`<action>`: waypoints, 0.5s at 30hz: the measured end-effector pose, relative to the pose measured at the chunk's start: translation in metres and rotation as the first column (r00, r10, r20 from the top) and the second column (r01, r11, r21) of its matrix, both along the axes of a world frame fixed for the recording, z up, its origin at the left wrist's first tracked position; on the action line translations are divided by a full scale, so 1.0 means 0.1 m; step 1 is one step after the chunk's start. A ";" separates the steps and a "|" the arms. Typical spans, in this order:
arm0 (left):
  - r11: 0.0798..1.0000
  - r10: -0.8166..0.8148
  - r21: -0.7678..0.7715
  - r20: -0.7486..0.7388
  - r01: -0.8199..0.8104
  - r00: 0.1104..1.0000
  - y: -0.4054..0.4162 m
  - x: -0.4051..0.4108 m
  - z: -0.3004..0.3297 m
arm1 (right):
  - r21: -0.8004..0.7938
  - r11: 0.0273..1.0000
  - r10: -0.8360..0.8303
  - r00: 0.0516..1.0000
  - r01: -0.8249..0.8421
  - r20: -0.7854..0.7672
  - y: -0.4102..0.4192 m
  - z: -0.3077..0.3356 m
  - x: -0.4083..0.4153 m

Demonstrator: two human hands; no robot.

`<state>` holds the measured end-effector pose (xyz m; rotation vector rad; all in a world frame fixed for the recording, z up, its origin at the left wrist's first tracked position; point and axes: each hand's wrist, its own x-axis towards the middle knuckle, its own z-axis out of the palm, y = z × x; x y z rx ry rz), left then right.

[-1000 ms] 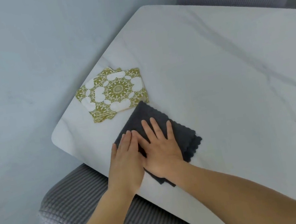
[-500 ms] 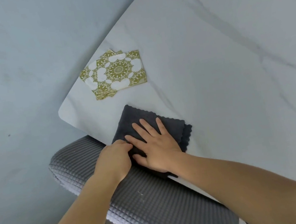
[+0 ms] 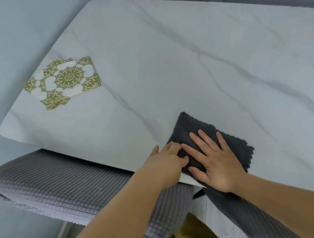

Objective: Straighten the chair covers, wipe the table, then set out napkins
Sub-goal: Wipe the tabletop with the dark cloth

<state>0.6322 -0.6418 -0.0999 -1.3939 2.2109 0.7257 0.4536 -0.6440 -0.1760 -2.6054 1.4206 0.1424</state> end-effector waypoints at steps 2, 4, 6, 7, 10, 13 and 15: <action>1.000 -0.026 0.013 0.016 0.026 1.000 0.03 -0.15 0.00 | 0.001 0.999 -0.037 0.999 0.037 -0.001 0.05 0.00 -0.11; 0.999 -0.034 0.023 0.041 0.033 0.999 0.03 -0.21 -0.03 | -0.004 0.997 -0.071 0.997 0.071 0.011 0.05 0.02 -0.15; 0.998 -0.032 0.055 0.066 0.028 0.997 0.05 -0.18 -0.07 | -0.016 0.998 -0.058 0.998 0.059 0.026 0.06 0.02 -0.12; 0.997 -0.033 0.073 0.078 0.027 0.996 0.05 -0.18 -0.09 | -0.030 0.998 -0.049 0.998 0.050 0.029 0.06 0.04 -0.12; 0.994 -0.055 0.105 0.118 0.043 0.991 -0.04 -0.24 -0.13 | -0.033 0.999 -0.029 0.998 0.031 0.058 0.01 0.03 -0.16; 0.994 -0.053 0.102 0.141 0.039 0.989 -0.20 -0.33 -0.13 | -0.013 1.000 -0.019 0.998 0.020 0.068 -0.15 0.02 -0.26; 0.997 -0.022 0.078 0.139 0.012 0.990 -0.32 -0.48 -0.15 | 0.025 0.999 -0.033 0.997 0.031 0.075 -0.33 0.03 -0.41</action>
